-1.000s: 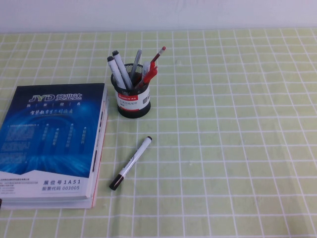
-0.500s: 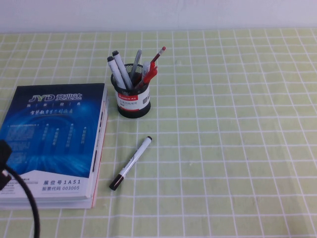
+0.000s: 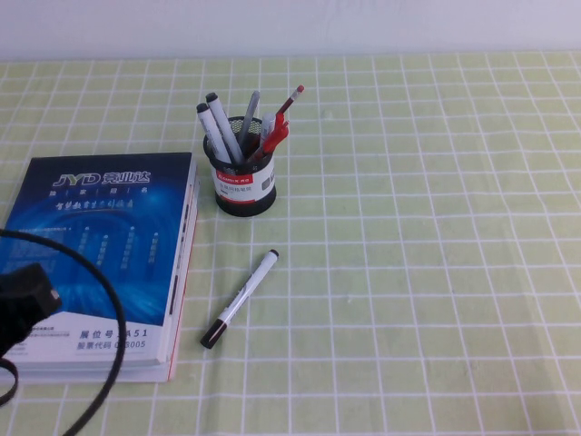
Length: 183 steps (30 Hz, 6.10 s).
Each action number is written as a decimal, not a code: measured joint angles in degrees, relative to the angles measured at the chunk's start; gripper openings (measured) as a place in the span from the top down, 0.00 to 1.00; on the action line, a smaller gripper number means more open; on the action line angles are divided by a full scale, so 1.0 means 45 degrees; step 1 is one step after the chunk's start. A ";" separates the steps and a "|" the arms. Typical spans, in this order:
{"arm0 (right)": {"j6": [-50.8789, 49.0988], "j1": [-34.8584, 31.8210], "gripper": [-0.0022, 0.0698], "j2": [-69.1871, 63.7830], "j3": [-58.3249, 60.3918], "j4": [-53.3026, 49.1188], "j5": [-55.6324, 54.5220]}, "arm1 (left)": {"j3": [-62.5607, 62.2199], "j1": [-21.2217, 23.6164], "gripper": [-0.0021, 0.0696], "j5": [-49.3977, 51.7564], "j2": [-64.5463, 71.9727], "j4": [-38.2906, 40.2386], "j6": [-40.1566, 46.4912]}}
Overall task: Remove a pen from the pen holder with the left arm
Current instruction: Pick up the pen from the pen holder, then place the pen on the table
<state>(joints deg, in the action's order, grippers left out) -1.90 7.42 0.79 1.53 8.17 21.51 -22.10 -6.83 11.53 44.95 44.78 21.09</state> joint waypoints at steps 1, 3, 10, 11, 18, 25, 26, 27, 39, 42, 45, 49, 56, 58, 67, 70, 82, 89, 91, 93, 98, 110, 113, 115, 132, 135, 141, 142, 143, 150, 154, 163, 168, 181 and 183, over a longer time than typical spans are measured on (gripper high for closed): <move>0.0000 0.0000 0.99 0.0000 0.0000 0.0000 0.0000 | 0.0000 0.0000 0.98 0.0023 0.0083 0.0009 0.0401; 0.0000 0.0000 0.99 0.0000 0.0000 0.0000 0.0000 | 0.0000 0.0000 0.98 0.0076 0.0171 0.0009 0.1186; 0.0000 0.0000 0.99 0.0000 0.0000 0.0000 0.0000 | -0.0813 -0.0198 0.98 -0.0155 0.0781 -0.0162 0.1748; 0.0000 0.0000 0.99 0.0000 0.0000 0.0000 0.0000 | -0.0997 -0.0383 0.98 -0.0409 0.0939 -0.0347 0.1693; 0.0000 0.0000 0.99 0.0000 0.0000 0.0000 0.0000 | -0.2034 -0.3166 0.98 -0.3717 0.2568 -0.1769 0.0319; 0.0000 0.0000 0.99 0.0000 0.0000 0.0000 0.0000 | -0.2160 -0.4876 0.98 -0.7271 0.4772 -0.3493 -0.1879; 0.0000 0.0000 0.99 0.0000 0.0000 0.0000 0.0000 | -0.2160 -0.4897 0.98 -0.7656 0.5015 -0.3815 -0.2476; 0.0000 0.0000 0.99 0.0000 0.0000 0.0000 0.0000 | -0.2160 -0.4897 0.98 -0.8141 0.5323 -0.4232 -0.3071; 0.0000 0.0000 0.99 0.0000 0.0000 0.0000 0.0000 | -0.3312 -0.3485 0.79 -1.0455 0.8932 -1.1366 -1.0161; 0.0000 0.0000 0.99 0.0000 0.0000 0.0000 0.0000 | -0.3368 -0.3325 0.62 -1.1068 0.9594 -1.1813 -1.0637; 0.0000 0.0000 0.99 0.0000 0.0000 0.0000 0.0000 | -0.3555 -0.3019 0.56 -1.1125 1.0097 -1.2647 -1.1421; 0.0000 0.0000 0.99 0.0000 0.0000 0.0000 0.0000 | -0.4282 -0.2207 0.54 -1.1153 1.0814 -1.5169 -1.3743; 0.0000 0.0000 0.99 0.0000 0.0000 0.0000 0.0000 | -0.6441 -0.1362 0.53 -1.0974 1.2134 -1.8552 -1.6489; 0.0000 0.0000 0.99 0.0000 0.0000 0.0000 0.0000 | -0.7070 -0.1245 0.53 -1.0882 1.2601 -1.9238 -1.7104; 0.0000 0.0000 0.99 0.0000 0.0000 0.0000 0.0000 | -0.8908 -0.1138 0.53 -1.0413 1.4128 -2.0171 -1.7744; 0.0000 0.0000 0.99 0.0000 0.0000 0.0000 0.0000 | -0.9203 -0.1057 0.53 -1.0384 1.4471 -2.0373 -1.7793; 0.0000 0.0000 0.99 0.0000 0.0000 0.0000 0.0000 | -1.0210 -0.0756 0.53 -1.0372 1.5353 -2.0485 -1.7925; 0.0000 0.0000 0.99 0.0000 0.0000 0.0000 0.0000 | -1.0627 -0.0756 0.53 -1.0439 1.5772 -2.0562 -1.7925; 0.0000 0.0000 0.99 0.0000 0.0000 0.0000 0.0000 | -1.0797 -0.0756 0.55 -1.0492 1.5864 -2.0597 -1.7925; 0.0000 0.0000 0.99 0.0000 0.0000 0.0000 0.0000 | -1.0855 -0.0756 0.57 -1.0564 1.5972 -2.0619 -1.7925; 0.0000 0.0000 0.99 0.0000 0.0000 0.0000 0.0000 | -1.0917 -0.0756 0.58 -1.0825 1.6164 -2.0674 -1.7925; 0.0000 0.0000 0.99 0.0000 0.0000 0.0000 0.0000 | -1.0917 -0.0756 0.81 -1.1134 1.6194 -2.0743 -1.7925; 0.0000 0.0000 0.99 0.0000 0.0000 0.0000 0.0000 | -1.0917 -0.0756 0.81 -1.1134 1.6194 -2.0770 -1.7925; 0.0000 0.0000 0.99 0.0000 0.0000 0.0000 0.0000 | -1.0917 -0.0756 0.81 -1.1134 1.6194 -2.0791 -1.7925; 0.0000 0.0000 0.99 0.0000 0.0000 0.0000 0.0000 | -1.0917 -0.0756 0.81 -1.1596 1.6111 -2.1223 -1.7343; 0.0000 0.0000 0.99 0.0000 0.0000 0.0000 0.0000 | -1.0917 -0.0756 0.81 -1.1604 1.5890 -2.1223 -1.7343; 0.0000 0.0000 0.99 0.0000 0.0000 0.0000 0.0000 | -1.0917 -0.0756 0.81 -1.1524 1.5272 -2.1606 -1.7385; 0.0000 0.0000 0.99 0.0000 0.0000 0.0000 0.0000 | -1.0917 -0.0756 0.81 -1.1413 1.5102 -2.1764 -1.7447; 0.0000 0.0000 0.99 0.0000 0.0000 0.0000 0.0000 | -1.0917 -0.0756 0.81 -1.1318 1.4907 -2.1943 -1.7560; 0.0000 0.0000 0.99 0.0000 0.0000 0.0000 0.0000 | -1.0917 -0.0756 0.81 -1.0436 1.3081 -2.4804 -1.9840; 0.0000 0.0000 0.99 0.0000 0.0000 0.0000 0.0000 | -1.0917 -0.0756 0.81 -1.0202 1.1837 -2.7200 -2.1817; 0.0000 0.0000 0.99 0.0000 0.0000 0.0000 0.0000 | -1.0917 -0.0756 0.81 -1.0302 0.9192 -3.1053 -2.5485; 0.0000 0.0000 0.99 0.0000 0.0000 0.0000 0.0000 | -1.0917 -0.0850 0.81 -1.0482 0.8187 -3.2452 -2.7537; 0.0000 0.0000 0.99 0.0000 0.0000 0.0000 0.0000 | -0.9411 -0.3188 0.81 -0.8780 0.6151 -3.2697 -2.8200; 0.0000 0.0000 0.99 0.0000 0.0000 0.0000 0.0000 | -0.9079 -0.3517 0.81 -0.8371 0.6049 -3.2697 -2.8200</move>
<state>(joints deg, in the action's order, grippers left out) -1.90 7.42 0.79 1.53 8.17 21.51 -62.96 -22.65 -26.14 72.17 -102.36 -105.81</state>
